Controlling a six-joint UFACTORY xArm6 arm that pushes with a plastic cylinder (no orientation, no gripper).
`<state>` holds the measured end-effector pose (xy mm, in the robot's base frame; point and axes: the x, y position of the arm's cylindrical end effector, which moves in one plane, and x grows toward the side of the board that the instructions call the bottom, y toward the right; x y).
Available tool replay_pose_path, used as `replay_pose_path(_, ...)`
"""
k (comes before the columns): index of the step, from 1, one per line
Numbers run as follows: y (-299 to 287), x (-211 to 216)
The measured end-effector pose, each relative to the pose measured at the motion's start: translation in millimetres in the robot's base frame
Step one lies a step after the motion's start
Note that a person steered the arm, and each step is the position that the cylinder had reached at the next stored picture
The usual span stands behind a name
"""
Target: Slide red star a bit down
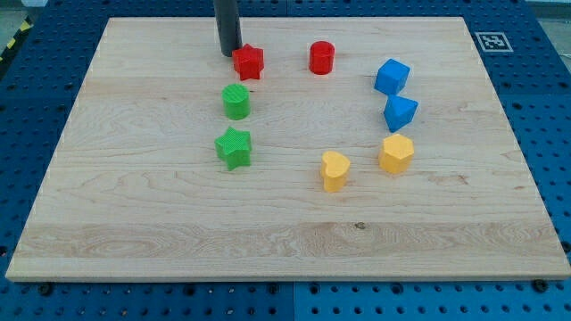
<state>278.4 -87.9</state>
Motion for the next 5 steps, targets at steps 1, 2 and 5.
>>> replay_pose_path(1, 0, 7)
replay_pose_path(2, 0, 7)
replay_pose_path(5, 11, 15)
